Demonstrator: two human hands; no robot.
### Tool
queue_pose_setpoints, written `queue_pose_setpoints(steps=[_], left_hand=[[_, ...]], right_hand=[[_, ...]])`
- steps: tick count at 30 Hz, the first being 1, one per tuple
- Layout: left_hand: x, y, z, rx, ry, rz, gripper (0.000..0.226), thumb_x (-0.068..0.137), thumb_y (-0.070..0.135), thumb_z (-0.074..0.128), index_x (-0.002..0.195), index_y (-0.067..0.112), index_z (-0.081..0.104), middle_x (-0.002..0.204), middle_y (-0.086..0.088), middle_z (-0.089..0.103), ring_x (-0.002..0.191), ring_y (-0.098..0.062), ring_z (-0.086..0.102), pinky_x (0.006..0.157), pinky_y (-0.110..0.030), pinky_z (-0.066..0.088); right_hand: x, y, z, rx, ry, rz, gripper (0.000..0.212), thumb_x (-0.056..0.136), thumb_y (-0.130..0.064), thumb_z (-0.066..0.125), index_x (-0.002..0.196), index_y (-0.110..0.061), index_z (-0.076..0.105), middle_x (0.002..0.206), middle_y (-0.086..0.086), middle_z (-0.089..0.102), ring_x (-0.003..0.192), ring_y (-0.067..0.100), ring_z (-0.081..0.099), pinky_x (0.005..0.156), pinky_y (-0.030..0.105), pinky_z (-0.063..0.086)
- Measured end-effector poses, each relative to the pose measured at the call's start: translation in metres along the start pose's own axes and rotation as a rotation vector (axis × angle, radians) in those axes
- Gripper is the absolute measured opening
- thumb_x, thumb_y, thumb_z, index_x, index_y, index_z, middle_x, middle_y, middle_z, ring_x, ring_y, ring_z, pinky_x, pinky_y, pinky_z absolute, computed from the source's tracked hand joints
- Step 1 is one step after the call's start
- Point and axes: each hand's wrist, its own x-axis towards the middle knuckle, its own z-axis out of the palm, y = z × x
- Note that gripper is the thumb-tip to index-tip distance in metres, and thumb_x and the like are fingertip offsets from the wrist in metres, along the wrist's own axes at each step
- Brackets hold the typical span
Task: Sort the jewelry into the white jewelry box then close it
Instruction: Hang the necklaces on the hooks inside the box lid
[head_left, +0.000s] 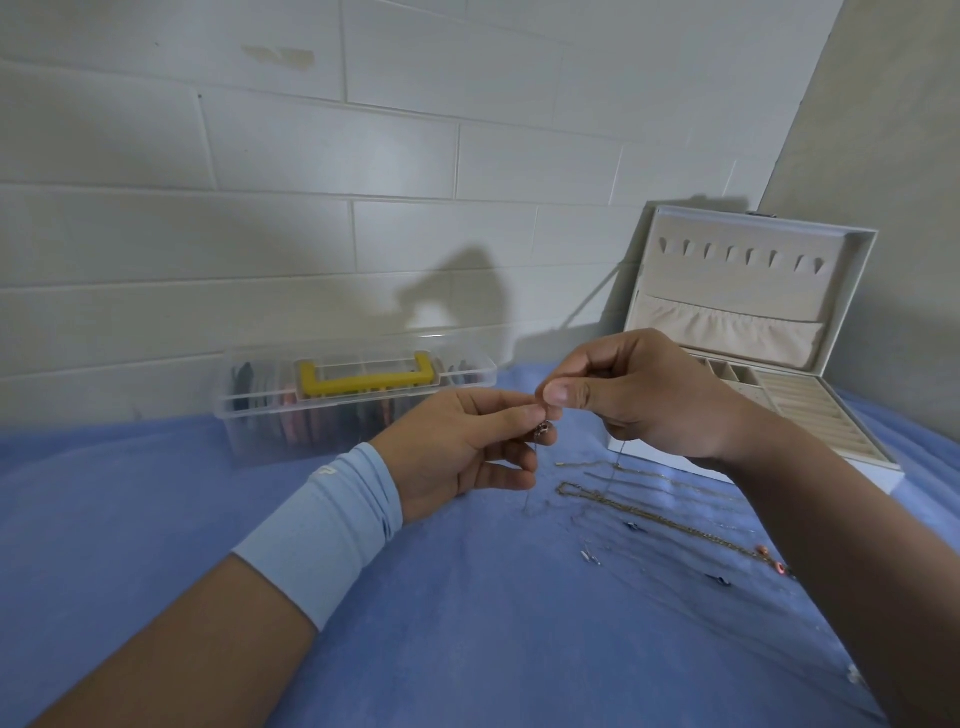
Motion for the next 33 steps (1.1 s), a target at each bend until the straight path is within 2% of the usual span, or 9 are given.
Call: queue_pose_setpoints(steps=[3,6,10,13,16,19,24,28,33], left_hand=[[0.000,0.001,-0.001,0.001,-0.002,0.002,0.013,0.091,0.014,0.060,0.093,0.008,0.072,0.079,-0.002,0.069,0.060,-0.010,0.062,0.055,-0.021,0.056],[0.001,0.001,-0.001,-0.002,0.000,0.000,0.015,0.094,0.013,0.058,0.091,0.008,0.071,0.076,-0.001,0.067,0.058,-0.010,0.060,0.053,-0.021,0.054],[0.001,0.001,-0.001,0.014,0.029,0.006,0.015,0.096,0.012,0.058,0.092,0.007,0.072,0.076,-0.002,0.068,0.058,-0.010,0.059,0.052,-0.021,0.054],[0.000,0.002,-0.003,0.043,0.031,0.009,0.014,0.095,0.012,0.060,0.090,0.008,0.073,0.078,-0.002,0.070,0.058,-0.009,0.059,0.053,-0.021,0.055],[0.001,0.002,-0.003,0.042,0.048,0.017,0.013,0.093,0.012,0.061,0.093,0.009,0.074,0.081,-0.003,0.071,0.058,-0.010,0.059,0.053,-0.021,0.054],[0.002,0.001,-0.004,0.043,0.065,0.036,0.014,0.093,0.011,0.061,0.096,0.009,0.074,0.082,-0.003,0.072,0.058,-0.011,0.059,0.053,-0.021,0.054],[0.002,0.001,-0.004,0.073,0.071,0.056,0.013,0.094,0.010,0.061,0.097,0.009,0.074,0.083,-0.003,0.073,0.059,-0.011,0.061,0.052,-0.020,0.053],[0.001,0.001,-0.005,0.089,0.076,0.058,0.012,0.094,0.010,0.062,0.095,0.009,0.074,0.082,-0.003,0.073,0.059,-0.010,0.061,0.050,-0.019,0.052],[0.001,0.002,-0.004,0.111,0.075,0.052,0.013,0.095,0.009,0.062,0.092,0.011,0.074,0.081,-0.002,0.074,0.059,-0.009,0.061,0.050,-0.019,0.052]], right_hand=[[0.000,-0.001,0.001,-0.022,0.010,-0.023,0.015,0.080,-0.027,0.073,0.084,-0.013,0.079,0.061,-0.006,0.068,0.043,0.012,0.026,0.047,0.033,0.017],[-0.002,-0.005,-0.001,-0.027,-0.008,-0.075,0.012,0.085,-0.004,0.072,0.093,0.003,0.077,0.058,-0.008,0.069,0.037,0.002,0.044,0.043,0.010,0.030],[-0.002,-0.002,-0.004,-0.101,-0.009,-0.118,0.018,0.081,0.006,0.073,0.100,0.006,0.075,0.051,-0.013,0.066,0.042,-0.004,0.055,0.047,0.004,0.039],[0.000,0.000,-0.004,-0.136,0.007,-0.145,0.010,0.076,-0.015,0.080,0.084,-0.010,0.081,0.066,0.000,0.074,0.054,0.003,0.059,0.057,0.012,0.042],[0.002,0.005,-0.006,-0.182,0.017,-0.136,0.013,0.075,-0.036,0.079,0.083,-0.025,0.081,0.070,0.034,0.056,0.054,0.036,0.036,0.056,0.036,0.030],[0.001,0.004,-0.008,-0.169,-0.012,-0.123,0.018,0.076,-0.040,0.076,0.086,-0.025,0.079,0.075,0.041,0.052,0.056,0.037,0.033,0.058,0.038,0.029],[0.000,0.002,-0.005,-0.152,-0.068,-0.111,0.017,0.077,-0.036,0.073,0.084,-0.023,0.079,0.078,0.013,0.073,0.067,0.023,0.052,0.063,0.035,0.042],[0.002,0.005,-0.007,-0.174,-0.074,-0.103,0.017,0.079,-0.039,0.072,0.088,-0.025,0.078,0.084,0.016,0.073,0.073,0.029,0.053,0.069,0.044,0.042],[0.000,0.003,-0.009,-0.186,-0.071,-0.088,0.016,0.080,-0.034,0.070,0.087,-0.021,0.077,0.084,0.003,0.076,0.078,0.015,0.063,0.078,0.032,0.049]])
